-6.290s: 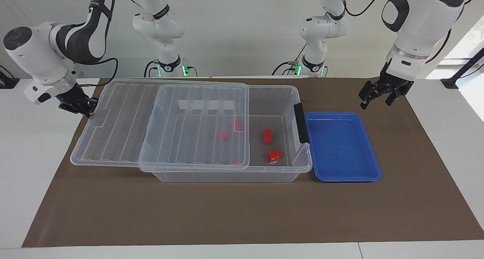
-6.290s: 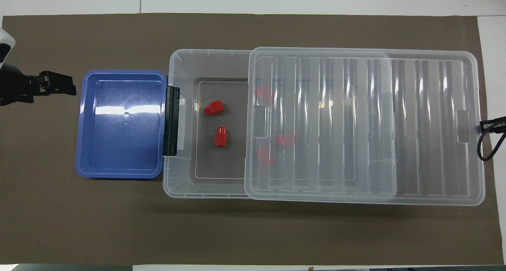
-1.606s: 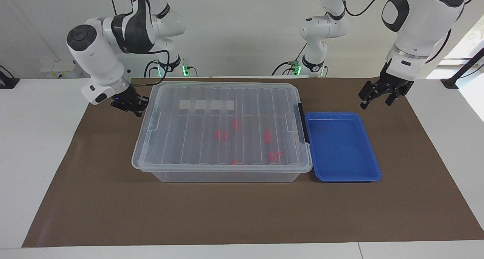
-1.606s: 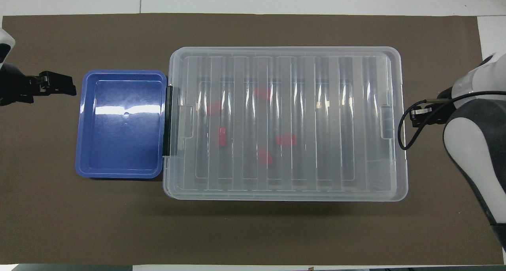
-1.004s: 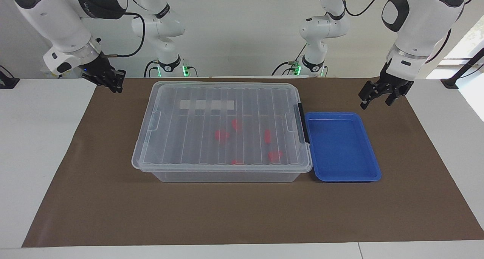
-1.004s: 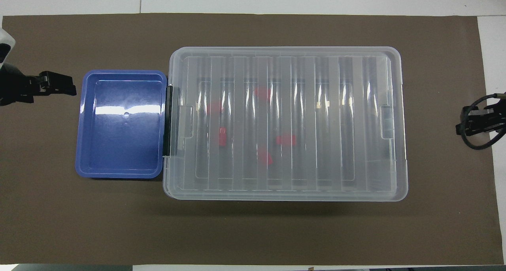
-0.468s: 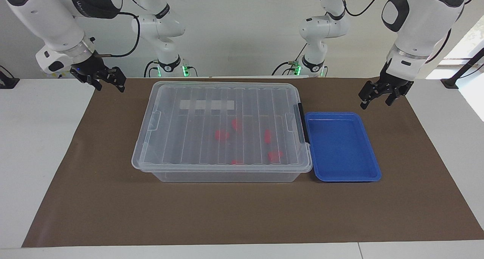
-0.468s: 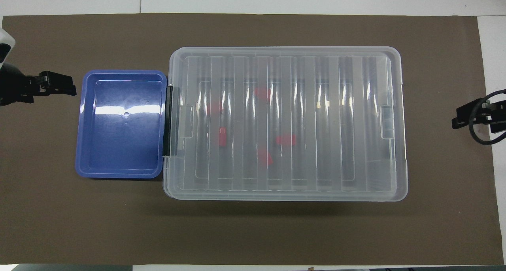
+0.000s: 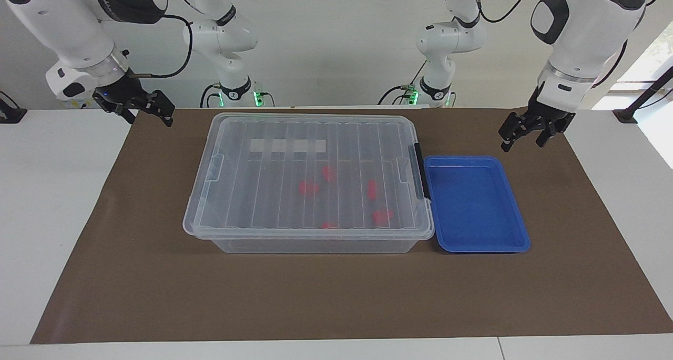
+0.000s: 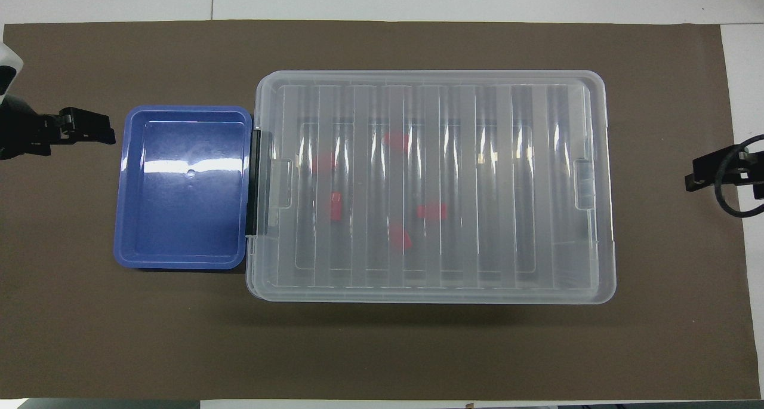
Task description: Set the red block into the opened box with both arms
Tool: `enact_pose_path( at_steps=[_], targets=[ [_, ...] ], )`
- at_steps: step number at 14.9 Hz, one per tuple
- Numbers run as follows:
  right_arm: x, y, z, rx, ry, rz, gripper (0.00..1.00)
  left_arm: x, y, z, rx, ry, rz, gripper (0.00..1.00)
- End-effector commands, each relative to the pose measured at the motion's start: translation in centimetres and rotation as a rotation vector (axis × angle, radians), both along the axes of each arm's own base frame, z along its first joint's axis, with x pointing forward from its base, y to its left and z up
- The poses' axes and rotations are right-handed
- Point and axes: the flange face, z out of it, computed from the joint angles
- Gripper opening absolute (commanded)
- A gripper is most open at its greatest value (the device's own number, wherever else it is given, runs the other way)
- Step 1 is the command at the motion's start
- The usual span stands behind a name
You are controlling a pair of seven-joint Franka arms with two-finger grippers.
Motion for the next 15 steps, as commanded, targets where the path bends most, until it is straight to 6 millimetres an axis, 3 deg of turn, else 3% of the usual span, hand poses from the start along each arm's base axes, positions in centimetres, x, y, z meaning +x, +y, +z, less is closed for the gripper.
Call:
enact_pose_path(
  at_steps=[1, 15],
  targets=[
    [0.29, -0.05, 0.34, -0.009, -0.007, -0.015, 1.00, -0.22, 0.25, 0.11, 0.000, 0.010, -0.002, 1.00],
    [0.31, -0.52, 0.85, -0.007, -0.020, -0.023, 1.00, -0.22, 0.25, 0.11, 0.000, 0.010, -0.002, 1.00]
  ],
)
